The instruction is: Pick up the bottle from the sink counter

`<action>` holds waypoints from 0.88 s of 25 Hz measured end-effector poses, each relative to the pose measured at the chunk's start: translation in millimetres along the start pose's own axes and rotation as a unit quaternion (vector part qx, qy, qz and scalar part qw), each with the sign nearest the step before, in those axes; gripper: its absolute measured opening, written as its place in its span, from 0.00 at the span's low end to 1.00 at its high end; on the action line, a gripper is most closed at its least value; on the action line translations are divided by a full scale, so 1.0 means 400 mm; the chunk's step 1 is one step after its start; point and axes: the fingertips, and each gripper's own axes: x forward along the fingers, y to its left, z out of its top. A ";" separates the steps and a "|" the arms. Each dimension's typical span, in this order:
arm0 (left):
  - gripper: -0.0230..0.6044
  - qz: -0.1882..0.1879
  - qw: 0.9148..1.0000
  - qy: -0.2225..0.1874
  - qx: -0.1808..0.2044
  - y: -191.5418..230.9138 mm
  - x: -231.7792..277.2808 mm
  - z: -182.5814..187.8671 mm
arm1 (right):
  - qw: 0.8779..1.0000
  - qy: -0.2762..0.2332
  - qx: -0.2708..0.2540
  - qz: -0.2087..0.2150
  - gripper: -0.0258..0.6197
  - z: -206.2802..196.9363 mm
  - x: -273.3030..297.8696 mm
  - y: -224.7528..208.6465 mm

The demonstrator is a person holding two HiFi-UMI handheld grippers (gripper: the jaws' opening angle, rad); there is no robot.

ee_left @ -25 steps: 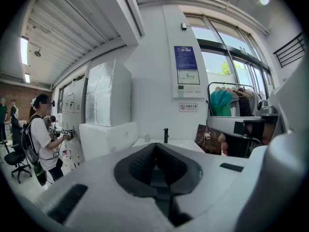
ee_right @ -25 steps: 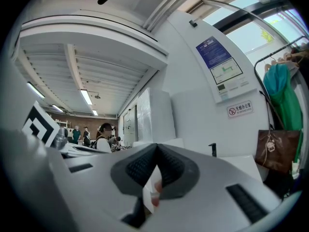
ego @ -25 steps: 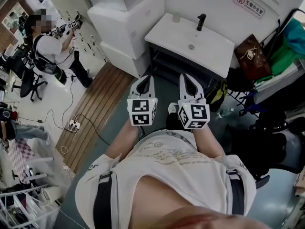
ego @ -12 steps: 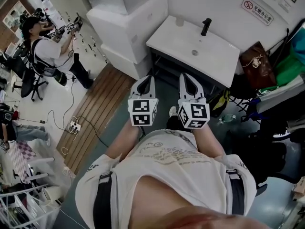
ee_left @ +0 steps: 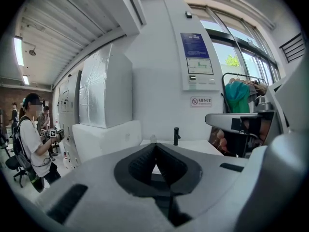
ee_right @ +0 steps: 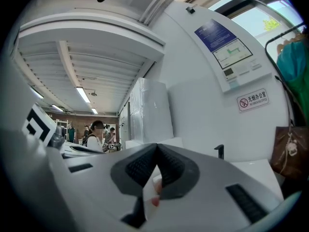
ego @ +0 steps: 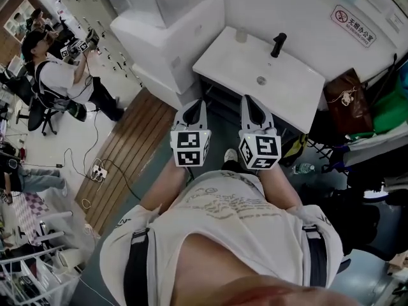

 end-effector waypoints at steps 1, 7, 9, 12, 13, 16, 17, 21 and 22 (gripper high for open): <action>0.07 0.003 1.000 0.001 0.001 0.007 0.021 0.006 | 1.000 0.000 0.000 0.000 0.07 0.002 0.017 -0.013; 0.07 0.010 1.000 0.004 0.002 0.024 0.156 0.055 | 1.000 0.004 0.007 -0.003 0.07 0.010 0.114 -0.112; 0.07 0.009 1.000 0.004 0.004 0.020 0.204 0.070 | 1.000 0.005 0.008 -0.003 0.07 0.014 0.151 -0.147; 0.07 0.006 1.000 0.009 0.008 0.010 0.277 0.086 | 1.000 0.005 0.009 -0.003 0.07 0.021 0.208 -0.197; 0.07 0.005 1.000 0.009 0.009 0.007 0.300 0.091 | 1.000 0.005 0.010 -0.003 0.07 0.022 0.226 -0.214; 0.07 0.005 1.000 0.012 0.011 0.002 0.368 0.106 | 1.000 0.009 0.011 0.000 0.07 0.022 0.279 -0.258; 0.07 0.006 1.000 0.013 0.010 0.003 0.389 0.110 | 1.000 0.010 0.012 0.002 0.07 0.023 0.296 -0.272; 0.07 0.008 1.000 0.021 0.009 0.000 0.472 0.121 | 1.000 0.013 0.015 0.007 0.07 0.026 0.359 -0.327; 0.07 0.008 1.000 0.023 0.009 -0.002 0.491 0.123 | 1.000 0.013 0.016 0.008 0.07 0.027 0.374 -0.341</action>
